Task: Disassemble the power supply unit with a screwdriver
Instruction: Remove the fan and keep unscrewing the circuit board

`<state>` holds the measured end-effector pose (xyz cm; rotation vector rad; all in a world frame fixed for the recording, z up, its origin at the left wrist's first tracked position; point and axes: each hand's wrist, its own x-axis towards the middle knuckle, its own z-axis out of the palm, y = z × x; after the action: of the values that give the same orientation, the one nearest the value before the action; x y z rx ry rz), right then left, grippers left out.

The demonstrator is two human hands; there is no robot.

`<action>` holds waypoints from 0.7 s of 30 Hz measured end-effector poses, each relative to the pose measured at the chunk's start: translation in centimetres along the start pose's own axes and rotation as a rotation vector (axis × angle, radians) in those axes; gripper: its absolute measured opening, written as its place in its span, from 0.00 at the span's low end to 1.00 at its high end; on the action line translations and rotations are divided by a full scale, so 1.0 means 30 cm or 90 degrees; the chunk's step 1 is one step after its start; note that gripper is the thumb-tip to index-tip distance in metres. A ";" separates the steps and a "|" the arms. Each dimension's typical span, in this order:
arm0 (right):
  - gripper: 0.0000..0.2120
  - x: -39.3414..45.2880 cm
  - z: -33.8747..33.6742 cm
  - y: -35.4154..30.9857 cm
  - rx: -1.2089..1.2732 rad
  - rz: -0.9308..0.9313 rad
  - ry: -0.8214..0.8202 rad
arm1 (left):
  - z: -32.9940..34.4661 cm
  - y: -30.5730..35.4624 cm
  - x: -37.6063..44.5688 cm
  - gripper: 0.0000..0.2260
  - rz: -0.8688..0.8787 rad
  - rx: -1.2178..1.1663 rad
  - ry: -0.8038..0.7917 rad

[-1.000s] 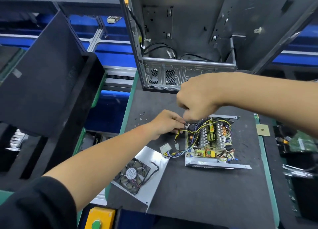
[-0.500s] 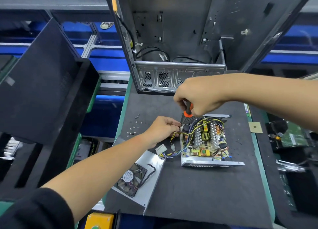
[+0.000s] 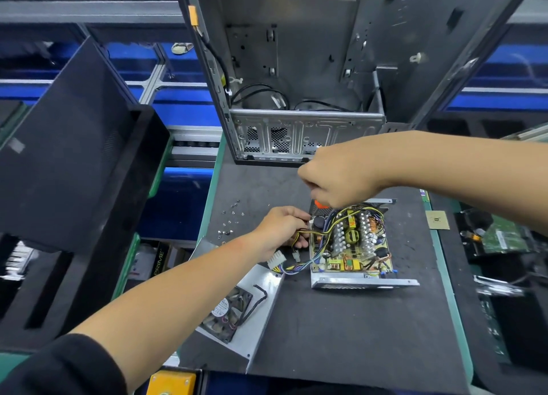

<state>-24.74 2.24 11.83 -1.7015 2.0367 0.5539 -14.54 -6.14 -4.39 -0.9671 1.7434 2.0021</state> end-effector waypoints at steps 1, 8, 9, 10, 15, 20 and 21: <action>0.09 -0.006 -0.001 -0.002 -0.004 -0.024 0.016 | 0.001 0.000 0.001 0.08 -0.002 0.003 0.000; 0.11 -0.016 -0.020 0.021 0.021 -0.105 0.019 | -0.003 0.010 0.013 0.08 -0.009 0.018 -0.001; 0.12 -0.013 -0.018 0.028 0.002 -0.110 0.020 | -0.003 0.009 0.014 0.08 -0.009 0.018 -0.002; 0.12 -0.012 -0.018 0.032 -0.016 -0.114 0.013 | -0.002 0.008 0.015 0.08 -0.009 0.020 -0.001; 0.09 -0.009 -0.001 0.023 0.050 -0.033 0.009 | 0.001 0.006 0.020 0.07 -0.010 0.019 -0.007; 0.10 0.003 0.021 0.008 -0.016 -0.011 0.048 | 0.007 0.008 0.020 0.07 -0.010 0.031 -0.008; 0.10 -0.002 0.021 0.006 -0.028 -0.032 0.045 | 0.008 0.007 0.021 0.08 -0.009 0.028 -0.007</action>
<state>-24.87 2.67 11.37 -1.8172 2.0379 0.5317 -15.18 -6.07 -4.64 -0.9505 1.7622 1.9476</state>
